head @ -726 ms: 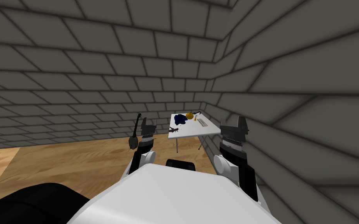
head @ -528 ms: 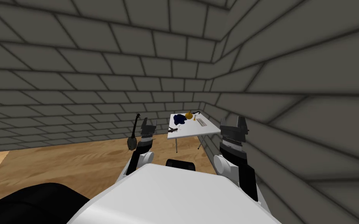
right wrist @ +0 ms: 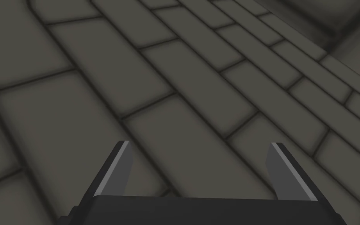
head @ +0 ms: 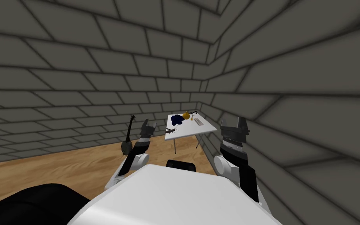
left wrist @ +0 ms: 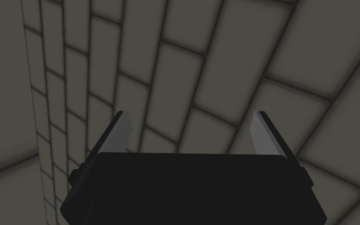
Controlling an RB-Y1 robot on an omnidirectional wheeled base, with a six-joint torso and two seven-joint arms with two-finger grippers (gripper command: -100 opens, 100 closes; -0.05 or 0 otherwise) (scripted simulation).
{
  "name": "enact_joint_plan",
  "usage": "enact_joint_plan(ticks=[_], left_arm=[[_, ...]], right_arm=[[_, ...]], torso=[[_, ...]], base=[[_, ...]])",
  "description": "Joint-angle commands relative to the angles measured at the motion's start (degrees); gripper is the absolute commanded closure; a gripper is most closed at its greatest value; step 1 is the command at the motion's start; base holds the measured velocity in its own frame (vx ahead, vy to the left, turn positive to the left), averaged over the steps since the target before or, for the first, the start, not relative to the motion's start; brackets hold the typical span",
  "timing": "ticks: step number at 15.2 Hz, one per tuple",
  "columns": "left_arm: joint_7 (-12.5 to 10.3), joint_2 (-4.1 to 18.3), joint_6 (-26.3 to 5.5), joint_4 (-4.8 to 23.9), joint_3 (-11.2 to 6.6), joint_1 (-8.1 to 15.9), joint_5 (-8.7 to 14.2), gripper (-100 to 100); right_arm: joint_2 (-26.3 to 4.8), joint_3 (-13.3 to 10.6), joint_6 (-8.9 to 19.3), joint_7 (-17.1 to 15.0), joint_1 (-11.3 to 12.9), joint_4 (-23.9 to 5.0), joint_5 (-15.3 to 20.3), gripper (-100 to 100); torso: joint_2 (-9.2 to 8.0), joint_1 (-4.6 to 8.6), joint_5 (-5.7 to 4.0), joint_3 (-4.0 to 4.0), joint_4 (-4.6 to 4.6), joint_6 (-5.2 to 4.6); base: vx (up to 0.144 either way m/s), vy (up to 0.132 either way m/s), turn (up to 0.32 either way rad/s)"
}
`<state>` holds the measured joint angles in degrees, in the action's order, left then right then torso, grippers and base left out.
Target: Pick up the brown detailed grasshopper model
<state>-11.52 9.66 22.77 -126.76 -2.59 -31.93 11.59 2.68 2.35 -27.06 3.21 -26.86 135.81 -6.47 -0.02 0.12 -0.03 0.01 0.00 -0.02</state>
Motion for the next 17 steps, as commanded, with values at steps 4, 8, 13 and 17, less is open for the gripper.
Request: enact_joint_plan(ticks=[4,8,13,17], left_arm=[[-1.5,3.1,-5.6,0.2,-2.21,-0.8,3.0,-100],[-2.9,5.5,-10.3,0.1,-4.39,-1.8,5.9,-100],[-4.5,7.8,-16.1,0.0,-6.80,-2.9,9.1,-100],[-5.3,8.9,-20.2,-0.1,-8.07,-3.4,10.8,-100]], right_arm=[[0.0,0.0,0.0,0.0,0.0,0.0,0.0,0],[0.0,0.0,0.0,0.0,0.0,0.0,0.0,0],[0.0,0.0,0.0,0.0,0.0,0.0,0.0,0],[0.0,0.0,0.0,0.0,0.0,0.0,0.0,0]], torso=[[0.01,0.01,0.00,0.00,0.00,-0.01],[0.00,-0.01,0.00,0.00,0.00,0.02],[0.01,-0.01,0.00,-0.01,0.00,0.02],[0.02,0.03,-0.01,-0.01,0.00,-0.01]], base=[[0.001,-0.034,-0.153],[0.001,-0.032,-0.116],[0.003,-0.032,-0.150],[0.005,-0.035,-0.152]])
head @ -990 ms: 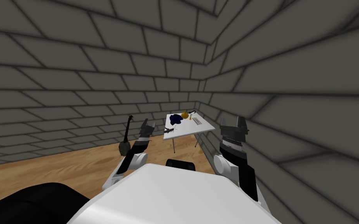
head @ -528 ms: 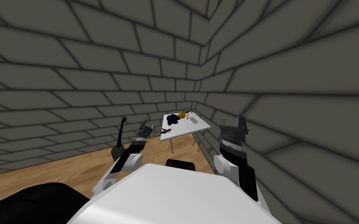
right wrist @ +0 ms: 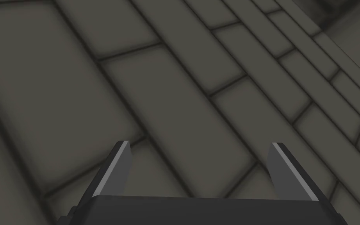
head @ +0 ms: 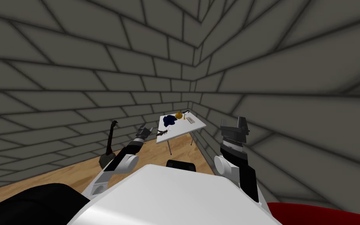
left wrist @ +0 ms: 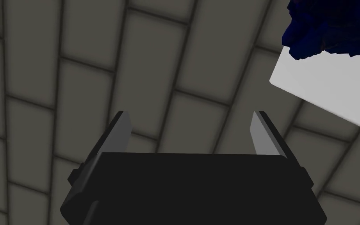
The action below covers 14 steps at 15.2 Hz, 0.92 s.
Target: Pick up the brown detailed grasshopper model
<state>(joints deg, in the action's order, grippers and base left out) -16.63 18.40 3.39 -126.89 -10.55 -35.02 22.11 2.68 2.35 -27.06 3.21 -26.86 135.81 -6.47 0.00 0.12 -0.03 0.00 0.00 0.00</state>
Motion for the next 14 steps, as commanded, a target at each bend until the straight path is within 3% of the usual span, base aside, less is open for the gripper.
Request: enact_joint_plan(ticks=[1,3,4,6,7,9,10,12,13,14], left_arm=[[-1.1,1.3,-2.9,0.0,-1.43,-1.0,2.0,-100],[-1.1,1.3,-4.1,0.0,-1.43,-1.0,2.0,-100],[-1.9,2.3,-6.1,0.0,-2.78,-1.6,3.8,-100],[-1.9,2.3,-7.5,0.0,-2.78,-1.6,3.8,-100],[-2.8,3.3,-9.2,-0.1,-4.16,-2.2,5.6,-100],[-2.8,3.3,-10.9,-0.1,-4.16,-2.2,5.6,-100],[-3.7,4.2,-12.5,-0.1,-5.57,-2.9,7.5,-100],[-3.7,4.2,-14.4,-0.1,-5.57,-2.9,7.5,-100],[-4.7,5.2,-16.0,-0.1,-7.00,-3.6,9.4,-100],[-4.7,5.2,-17.4,-0.1,-7.00,-3.6,9.4,-100]], right_arm=[[0.0,0.0,0.0,0.0,0.0,0.0,0.0,0],[0.0,0.0,0.0,0.0,0.0,0.0,0.0,0],[0.0,0.0,0.0,0.0,0.0,0.0,0.0,0],[0.0,0.0,0.0,0.0,0.0,0.0,0.0,0],[0.0,0.0,0.0,0.0,0.0,0.0,0.0,0],[0.0,0.0,0.0,0.0,0.0,0.0,0.0,0],[0.0,0.0,0.0,0.0,0.0,0.0,0.0,0],[0.0,0.0,0.0,0.0,0.0,0.0,0.0,0],[0.0,0.0,0.0,0.0,0.0,0.0,0.0,0],[0.0,0.0,0.0,0.0,0.0,0.0,0.0,0]], torso=[[0.00,0.00,0.00,0.00,0.00,0.00],[0.00,0.01,0.00,0.00,0.00,-0.02],[-0.01,-0.02,0.00,0.00,0.00,0.01],[0.01,0.00,0.00,0.00,0.00,-0.03],[0.00,-0.03,0.01,0.00,0.00,0.00],[0.01,0.00,0.00,-0.01,0.00,-0.02],[0.01,-0.02,0.01,-0.01,0.00,0.00],[0.00,-0.01,0.00,0.00,0.00,-0.02],[0.00,-0.03,0.01,0.00,0.00,0.01],[0.00,-0.01,0.00,0.00,0.00,-0.03]], base=[[0.006,-0.034,-0.188],[0.006,-0.027,-0.120],[0.008,-0.033,-0.130],[0.008,-0.026,-0.146],[0.010,-0.029,-0.139],[0.011,-0.027,-0.132],[0.006,-0.028,-0.200],[0.007,-0.025,-0.128],[0.009,-0.032,-0.185],[0.012,-0.031,-0.185]])
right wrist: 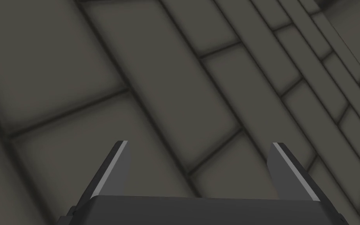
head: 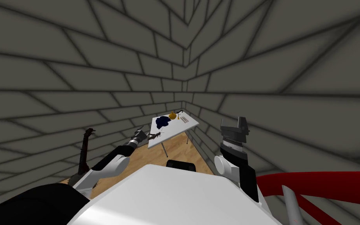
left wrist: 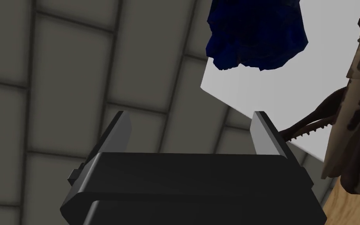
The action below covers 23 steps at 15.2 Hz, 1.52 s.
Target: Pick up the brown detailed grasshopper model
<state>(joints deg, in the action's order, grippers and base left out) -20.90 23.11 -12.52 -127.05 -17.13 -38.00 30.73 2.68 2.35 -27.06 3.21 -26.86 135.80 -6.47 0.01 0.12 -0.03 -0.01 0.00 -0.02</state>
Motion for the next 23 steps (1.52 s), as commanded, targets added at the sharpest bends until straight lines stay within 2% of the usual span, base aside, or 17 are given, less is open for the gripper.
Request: enact_joint_plan(ticks=[1,2,4,5,7,8,9,11,12,14,15,17,18,19,21,22,23], left_arm=[[-0.4,0.4,-2.1,0.1,-0.42,-0.6,0.8,-100],[-1.3,1.3,-4.1,0.1,-1.86,-1.3,2.7,-100],[-1.3,1.3,-5.7,0.1,-1.86,-1.3,2.7,-100],[-2.3,2.2,-7.3,0.1,-3.30,-1.9,4.5,-100],[-2.3,2.2,-9.3,0.1,-3.30,-1.9,4.5,-100],[-2.3,2.2,-9.3,0.1,-3.30,-1.9,4.5,-100],[-3.2,2.9,-11.4,0.1,-4.75,-2.6,6.4,-100],[-3.2,2.9,-12.9,0.1,-4.75,-2.6,6.4,-100],[-4.1,3.7,-14.7,0.1,-6.19,-3.3,8.3,-100],[-4.1,3.7,-16.5,0.1,-6.19,-3.3,8.3,-100],[-5.0,4.4,-17.8,0.1,-7.62,-4.0,10.2,-100],[-5.0,4.4,-20.0,0.1,-7.62,-4.0,10.2,-100],[-5.0,4.4,-20.0,0.1,-7.62,-4.0,10.2,-100],[-5.9,5.1,-22.2,0.2,-9.04,-4.8,12.0,-100],[-5.9,5.1,-23.6,0.2,-9.04,-4.8,12.0,-100],[-6.8,5.7,-24.9,0.3,-10.44,-5.5,13.8,-100],[-6.8,5.7,-26.0,0.3,-10.44,-5.5,13.8,-100]], right_arm=[[0.0,0.0,0.0,0.0,0.0,0.0,0.0,0],[0.0,0.0,0.0,0.0,0.0,0.0,0.0,0],[0.0,0.0,0.0,0.0,0.0,0.0,0.0,0],[0.0,0.0,0.0,0.0,0.0,0.0,0.0,0],[0.0,0.0,0.0,0.0,0.0,0.0,0.0,0],[0.0,0.0,0.0,0.0,0.0,0.0,0.0,0],[0.0,0.0,0.0,0.0,0.0,0.0,0.0,0],[0.0,0.0,0.0,0.0,0.0,0.0,0.0,0],[0.0,0.0,0.0,0.0,0.0,0.0,0.0,0],[0.0,0.0,0.0,0.0,0.0,0.0,0.0,0],[0.0,0.0,0.0,0.0,0.0,0.0,0.0,0],[0.0,0.0,0.0,0.0,0.0,0.0,0.0,0],[0.0,0.0,0.0,0.0,0.0,0.0,0.0,0],[0.0,0.0,0.0,0.0,0.0,0.0,0.0,0],[0.0,0.0,0.0,0.0,0.0,0.0,0.0,0],[0.0,0.0,0.0,0.0,0.0,0.0,0.0,0],[0.0,0.0,0.0,0.0,0.0,0.0,0.0,0]], torso=[[0.00,0.00,0.00,0.00,0.00,0.00],[0.00,-0.02,0.00,0.00,0.00,0.03],[0.01,-0.02,0.00,0.00,0.00,0.00],[0.00,-0.04,0.01,0.00,0.00,0.03],[0.00,-0.02,0.00,0.00,0.00,0.00],[0.00,-0.03,0.01,0.00,0.00,0.03],[-0.01,-0.06,0.01,0.01,0.00,0.04],[0.00,-0.04,0.01,0.00,0.00,0.00],[-0.01,-0.05,0.01,0.00,0.00,0.02],[0.01,-0.04,0.01,0.00,0.00,0.00],[0.00,-0.05,0.01,0.00,0.00,0.03],[0.02,-0.04,0.01,-0.01,0.00,0.01],[0.01,-0.05,0.01,-0.01,0.00,0.03],[-0.01,-0.07,0.01,0.00,0.00,0.04],[-0.01,-0.05,0.01,0.00,0.00,0.00],[-0.01,-0.07,0.01,0.01,0.00,0.03],[0.00,-0.08,0.01,0.00,0.00,-0.01]], base=[[0.011,-0.019,-0.053],[0.015,-0.025,-0.182],[0.015,-0.020,-0.137],[0.014,-0.026,-0.167],[0.013,-0.021,-0.137],[0.007,-0.008,0.023],[0.010,-0.020,-0.149],[0.012,-0.017,-0.140],[0.016,-0.018,-0.175],[0.015,-0.016,-0.132],[0.018,-0.019,-0.185],[0.018,-0.016,-0.119],[0.009,-0.005,0.003],[0.011,-0.016,-0.168],[0.013,-0.011,-0.136],[0.017,-0.009,-0.171],[0.020,-0.007,-0.196]])
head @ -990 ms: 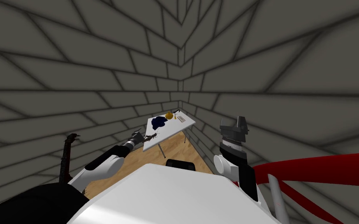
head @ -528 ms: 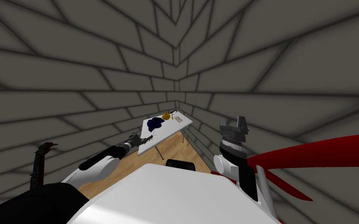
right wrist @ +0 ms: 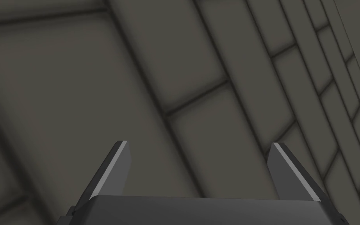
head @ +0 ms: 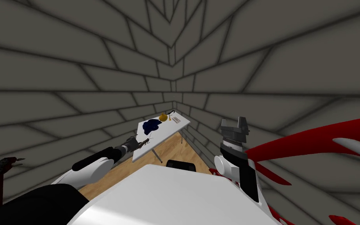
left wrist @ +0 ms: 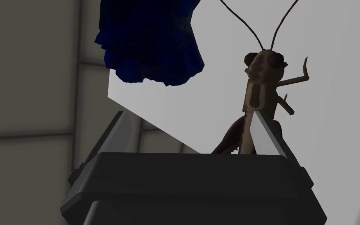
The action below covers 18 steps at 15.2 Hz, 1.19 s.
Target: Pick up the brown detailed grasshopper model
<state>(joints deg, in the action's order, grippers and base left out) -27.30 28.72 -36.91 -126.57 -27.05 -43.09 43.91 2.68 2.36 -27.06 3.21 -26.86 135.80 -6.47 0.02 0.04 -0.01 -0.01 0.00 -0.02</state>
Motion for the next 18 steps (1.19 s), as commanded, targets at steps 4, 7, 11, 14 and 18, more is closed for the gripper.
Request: enact_joint_plan(ticks=[4,7,11,14,18], left_arm=[[-1.3,0.7,-6.0,-0.1,-1.89,-1.1,2.3,-100],[-2.1,1.3,-9.4,0.0,-3.22,-1.8,4.0,-100],[-3.7,2.3,-14.5,0.3,-5.78,-3.1,7.2,-100],[-4.5,2.7,-17.5,0.4,-6.98,-3.8,8.7,-100],[-5.2,3.1,-21.5,0.5,-8.13,-4.4,10.1,-100]], right_arm=[[0.0,0.0,0.0,0.0,0.0,0.0,0.0,0],[0.0,0.0,0.0,0.0,0.0,0.0,0.0,0],[0.0,0.0,0.0,0.0,0.0,0.0,0.0,0],[0.0,0.0,0.0,0.0,0.0,0.0,0.0,0],[0.0,0.0,0.0,0.0,0.0,0.0,0.0,0]], torso=[[0.00,0.01,0.00,0.00,0.00,0.01],[0.00,0.00,0.00,0.00,0.00,0.01],[-0.01,-0.04,0.01,0.01,0.00,0.04],[-0.01,-0.04,0.01,0.01,0.00,0.03],[-0.02,-0.05,0.01,0.01,0.00,0.00]], base=[[0.017,-0.006,-0.110],[0.017,-0.005,-0.138],[0.017,0.002,-0.123],[0.017,0.005,-0.117],[0.014,0.007,-0.127]])
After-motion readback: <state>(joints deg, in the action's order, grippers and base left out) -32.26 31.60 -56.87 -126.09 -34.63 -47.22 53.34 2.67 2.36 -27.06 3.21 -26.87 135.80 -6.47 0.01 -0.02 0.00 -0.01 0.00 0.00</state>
